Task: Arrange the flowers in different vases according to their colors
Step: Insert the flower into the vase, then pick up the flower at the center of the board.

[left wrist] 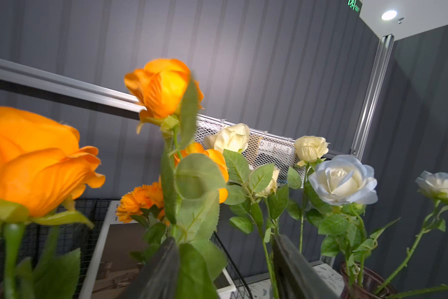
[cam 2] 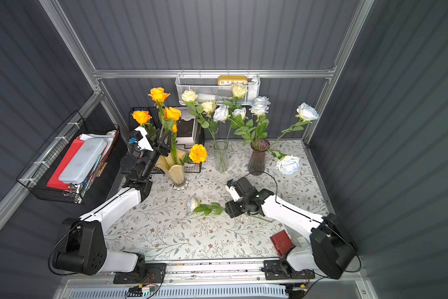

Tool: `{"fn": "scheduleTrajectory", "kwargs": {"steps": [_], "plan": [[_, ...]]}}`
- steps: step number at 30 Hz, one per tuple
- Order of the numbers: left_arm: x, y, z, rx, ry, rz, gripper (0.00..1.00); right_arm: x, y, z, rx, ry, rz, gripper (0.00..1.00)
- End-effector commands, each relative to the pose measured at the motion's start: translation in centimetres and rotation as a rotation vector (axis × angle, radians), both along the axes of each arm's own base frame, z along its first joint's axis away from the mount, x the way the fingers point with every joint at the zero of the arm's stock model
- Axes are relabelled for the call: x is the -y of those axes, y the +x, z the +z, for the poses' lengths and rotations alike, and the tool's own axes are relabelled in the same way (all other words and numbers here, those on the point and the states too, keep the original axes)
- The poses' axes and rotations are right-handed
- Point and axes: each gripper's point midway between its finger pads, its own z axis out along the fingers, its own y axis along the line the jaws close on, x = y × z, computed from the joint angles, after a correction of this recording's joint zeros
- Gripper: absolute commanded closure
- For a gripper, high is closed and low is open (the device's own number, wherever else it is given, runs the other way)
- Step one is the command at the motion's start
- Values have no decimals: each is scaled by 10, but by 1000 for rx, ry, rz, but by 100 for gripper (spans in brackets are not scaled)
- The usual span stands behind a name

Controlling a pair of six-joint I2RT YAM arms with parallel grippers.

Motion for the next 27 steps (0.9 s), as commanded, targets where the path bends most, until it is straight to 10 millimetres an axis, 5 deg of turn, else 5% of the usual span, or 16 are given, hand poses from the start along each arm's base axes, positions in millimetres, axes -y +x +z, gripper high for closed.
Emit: {"fn": "scheduleTrajectory", "kwargs": {"steps": [1, 15, 27], "plan": [[-10, -13, 10, 0, -22, 25, 32, 11, -3, -21, 13, -278, 130, 35], [-16, -64, 2, -115, -55, -18, 26, -2, 18, -49, 16, -438, 257, 37], [-6, -82, -4, -144, -11, -87, 24, -3, 25, -86, -109, -417, 259, 43]]}}
